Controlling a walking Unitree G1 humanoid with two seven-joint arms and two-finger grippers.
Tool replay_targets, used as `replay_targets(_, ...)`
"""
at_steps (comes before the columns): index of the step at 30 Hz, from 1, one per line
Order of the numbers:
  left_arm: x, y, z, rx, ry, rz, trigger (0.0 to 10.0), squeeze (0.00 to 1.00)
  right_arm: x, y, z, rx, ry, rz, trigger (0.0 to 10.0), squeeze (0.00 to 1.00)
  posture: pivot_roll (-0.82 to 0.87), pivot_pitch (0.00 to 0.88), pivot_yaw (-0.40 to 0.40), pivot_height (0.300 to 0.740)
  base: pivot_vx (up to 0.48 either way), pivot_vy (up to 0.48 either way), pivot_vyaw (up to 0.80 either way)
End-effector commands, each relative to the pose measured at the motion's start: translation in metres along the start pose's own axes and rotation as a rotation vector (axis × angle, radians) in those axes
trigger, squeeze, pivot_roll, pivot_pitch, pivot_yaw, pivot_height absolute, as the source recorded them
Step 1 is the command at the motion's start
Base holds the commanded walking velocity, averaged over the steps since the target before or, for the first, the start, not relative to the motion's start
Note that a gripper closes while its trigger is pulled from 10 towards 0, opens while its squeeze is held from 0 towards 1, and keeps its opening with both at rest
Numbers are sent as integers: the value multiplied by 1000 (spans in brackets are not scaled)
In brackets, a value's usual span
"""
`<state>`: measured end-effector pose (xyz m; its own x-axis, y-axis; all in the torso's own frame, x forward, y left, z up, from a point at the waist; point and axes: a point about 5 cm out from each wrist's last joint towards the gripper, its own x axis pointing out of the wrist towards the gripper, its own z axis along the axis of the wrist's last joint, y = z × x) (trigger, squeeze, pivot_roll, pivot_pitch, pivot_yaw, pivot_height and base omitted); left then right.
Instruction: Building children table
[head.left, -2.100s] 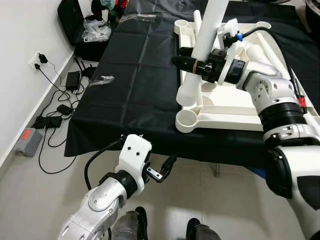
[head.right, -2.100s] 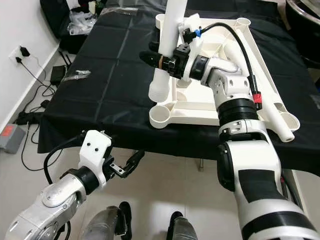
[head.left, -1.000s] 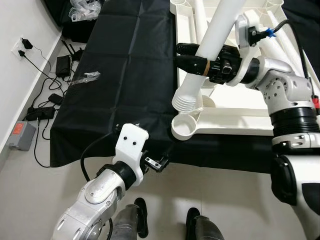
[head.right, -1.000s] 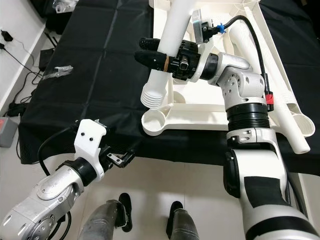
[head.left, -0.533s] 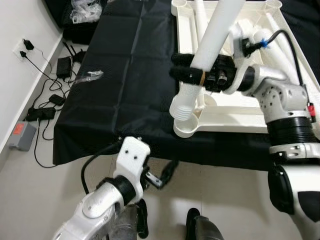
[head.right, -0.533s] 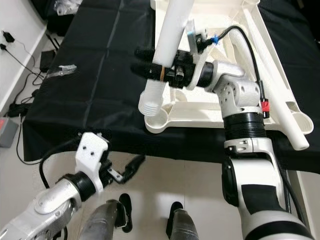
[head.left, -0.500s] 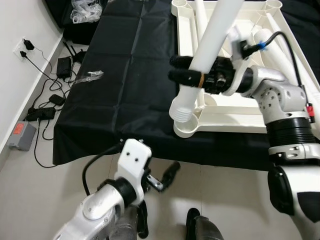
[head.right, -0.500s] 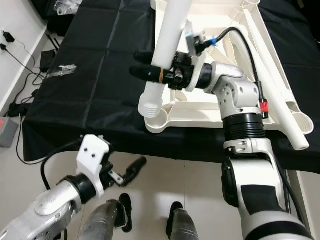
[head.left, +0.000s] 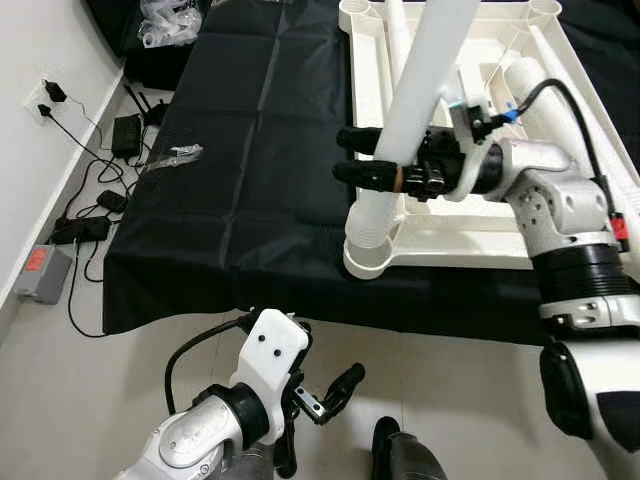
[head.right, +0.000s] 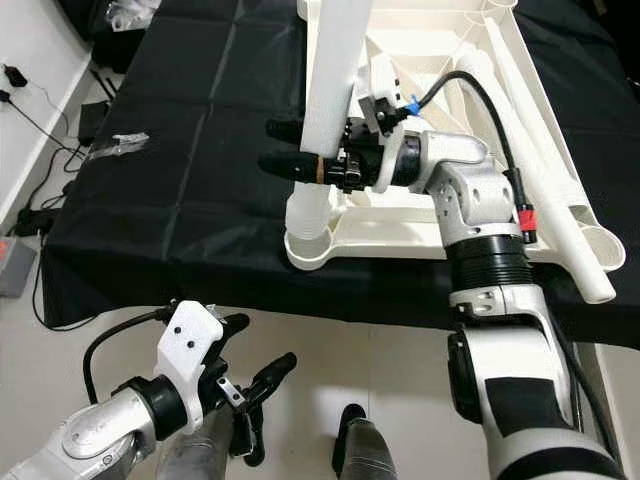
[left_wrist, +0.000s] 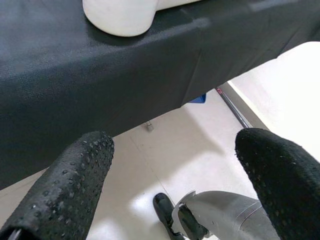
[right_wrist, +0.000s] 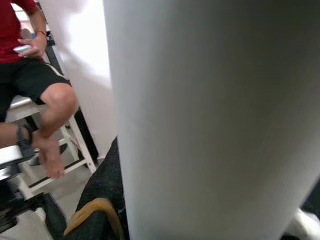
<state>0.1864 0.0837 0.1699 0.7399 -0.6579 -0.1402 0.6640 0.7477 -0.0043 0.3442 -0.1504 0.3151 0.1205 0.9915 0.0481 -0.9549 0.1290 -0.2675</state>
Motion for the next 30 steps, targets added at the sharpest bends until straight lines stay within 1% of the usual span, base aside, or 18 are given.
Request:
replay_targets(1,-2,-1,-7,-12,32,-7,10000,0,-4,7,-6,31,5,41,10000,0,212,360,7,740,0,0,0)
replay_targets(5,-2,0,-8,-14,33,-10,10000,0,-3,13,-6,30,-3,73,10000,0,212,358,10,740,0,0,0)
replay_targets(7,-2,0,-8,-14,33,-10,10000,0,-3,13,-6,30,-3,73,10000,0,212,358,10,740,0,0,0)
replay_targets(11,-2,1,-7,-13,29,-10,10000,0,1,17,-8,27,-8,83,10000,0,218,350,19,740,0,0,0)
replay_targets(16,-2,1,-6,-4,22,-15,10000,0,7,17,-15,26,-1,58,10000,0,220,343,23,740,0,0,0)
replay_targets(18,-2,1,-5,-1,15,-14,10000,0,10,15,-18,6,14,27,10000,0,220,341,22,740,0,0,0)
replay_targets(22,-1,0,-4,3,11,-14,10000,0,10,13,-19,-9,32,2,10000,0,221,338,19,740,0,0,0)
replay_targets(25,-1,0,-3,7,7,-14,10000,0,6,13,-19,-27,49,-10,10000,0,222,338,18,740,0,0,0)
replay_targets(30,-1,0,-3,9,6,-13,10000,0,4,14,-18,-30,49,-13,10000,0,221,336,19,740,0,0,0)
